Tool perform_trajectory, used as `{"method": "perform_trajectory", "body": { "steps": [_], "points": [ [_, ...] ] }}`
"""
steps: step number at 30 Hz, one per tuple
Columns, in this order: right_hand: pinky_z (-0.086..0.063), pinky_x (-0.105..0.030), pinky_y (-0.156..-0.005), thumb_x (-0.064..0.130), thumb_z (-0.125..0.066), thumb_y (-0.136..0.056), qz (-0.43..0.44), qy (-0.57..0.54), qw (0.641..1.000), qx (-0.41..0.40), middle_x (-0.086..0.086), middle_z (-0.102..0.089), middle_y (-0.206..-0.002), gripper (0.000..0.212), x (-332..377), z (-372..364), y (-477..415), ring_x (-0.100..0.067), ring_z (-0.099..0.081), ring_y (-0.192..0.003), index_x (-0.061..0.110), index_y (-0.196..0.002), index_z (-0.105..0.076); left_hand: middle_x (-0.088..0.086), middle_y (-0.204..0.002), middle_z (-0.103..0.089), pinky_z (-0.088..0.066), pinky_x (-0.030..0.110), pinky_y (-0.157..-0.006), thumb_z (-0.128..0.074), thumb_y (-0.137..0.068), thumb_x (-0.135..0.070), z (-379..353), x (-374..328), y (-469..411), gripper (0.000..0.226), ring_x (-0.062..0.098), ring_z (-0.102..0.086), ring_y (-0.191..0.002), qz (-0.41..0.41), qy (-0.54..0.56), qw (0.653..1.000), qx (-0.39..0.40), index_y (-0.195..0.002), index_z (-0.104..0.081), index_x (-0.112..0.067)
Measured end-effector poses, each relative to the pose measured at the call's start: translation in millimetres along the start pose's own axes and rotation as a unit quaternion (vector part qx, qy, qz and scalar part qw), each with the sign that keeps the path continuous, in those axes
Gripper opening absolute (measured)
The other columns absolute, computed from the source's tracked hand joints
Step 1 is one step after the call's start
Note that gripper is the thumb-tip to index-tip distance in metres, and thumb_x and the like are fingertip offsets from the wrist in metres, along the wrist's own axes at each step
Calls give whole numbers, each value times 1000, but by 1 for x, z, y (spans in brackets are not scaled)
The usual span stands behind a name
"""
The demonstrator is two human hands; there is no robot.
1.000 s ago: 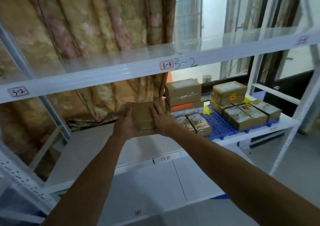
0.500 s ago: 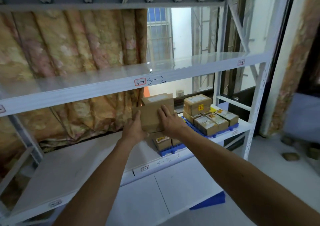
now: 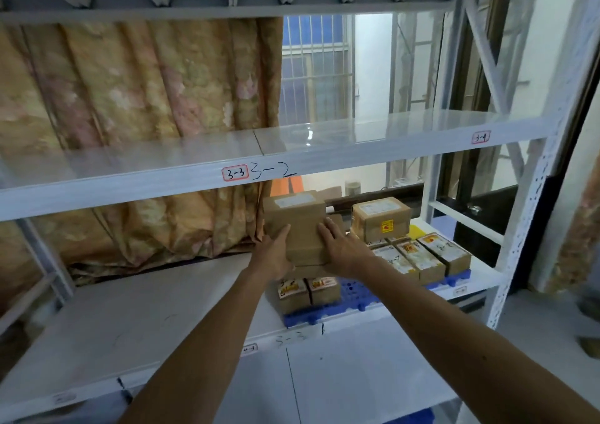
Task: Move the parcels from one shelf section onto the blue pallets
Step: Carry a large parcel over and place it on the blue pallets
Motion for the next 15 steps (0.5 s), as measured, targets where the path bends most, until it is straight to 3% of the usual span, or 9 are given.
{"method": "perform_trajectory", "body": {
  "steps": [6, 9, 12, 15],
  "points": [
    [-44, -49, -102, 40, -69, -87, 86, 13, 995, 45, -12, 3, -163, 103, -26, -26, -36, -41, -47, -125, 15, -156, 3, 12, -155, -33, -37, 31, -109, -64, -92, -20, -25, 1, -17, 78, 32, -39, -138, 45, 45, 998, 14, -156, -20, -25],
    [-45, -46, -99, 40, -67, -88, 127, 3, 990, 58, -13, 0, -163, 100, -25, -43, -45, -42, -50, -122, 13, -156, 1, 16, -146, -40, -44, 43, -103, -74, -83, -31, -40, 14, -13, 93, 33, -48, -126, 64, 45, 996, 33, -156, -15, -31],
    [-45, -45, -101, 44, -64, -88, 143, -24, 987, 73, -10, -1, -163, 99, -24, -58, -55, -39, -50, -123, 15, -156, 1, 17, -132, -48, -47, 39, -94, -70, -83, -31, -45, 21, -15, 90, 34, -54, -112, 93, 49, 993, 51, -155, -17, -35],
    [-46, -44, -101, 47, -63, -87, 135, -37, 988, 72, -8, -1, -163, 98, -30, -63, -63, -35, -50, -122, 17, -156, 0, 17, -130, -47, -47, 39, -91, -69, -84, -26, -47, 22, -26, 85, 35, -53, -111, 93, 44, 993, 50, -154, -20, -34]
  ]
}}
Point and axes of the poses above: each hand's wrist, its own y-axis away from the middle knuckle, its own z-axis out of the back of the hand, x = y × z, the point moved 8 cm from there along -y, towards the middle knuckle
